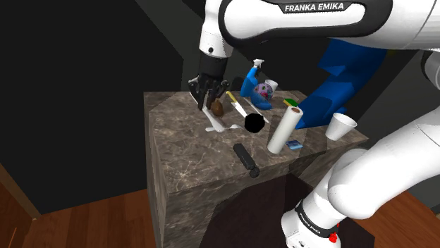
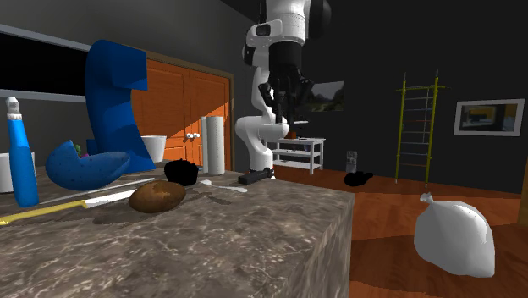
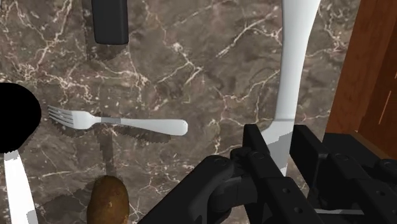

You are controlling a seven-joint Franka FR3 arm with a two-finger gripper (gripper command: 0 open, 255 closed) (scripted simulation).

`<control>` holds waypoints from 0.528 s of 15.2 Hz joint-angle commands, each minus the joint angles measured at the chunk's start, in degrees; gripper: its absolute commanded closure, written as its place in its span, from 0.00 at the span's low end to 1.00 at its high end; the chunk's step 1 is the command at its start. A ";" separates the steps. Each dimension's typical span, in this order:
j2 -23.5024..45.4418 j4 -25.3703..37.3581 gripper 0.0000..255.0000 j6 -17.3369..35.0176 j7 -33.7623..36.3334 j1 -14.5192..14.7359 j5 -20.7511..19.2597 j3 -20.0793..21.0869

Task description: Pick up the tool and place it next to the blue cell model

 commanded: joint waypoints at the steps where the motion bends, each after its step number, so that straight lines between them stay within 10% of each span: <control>1: -0.16 1.32 1.00 -1.51 0.00 -0.02 0.00 -0.08; 8: -4.77 -0.51 1.00 -4.36 -4.21 -1.16 0.51 -3.02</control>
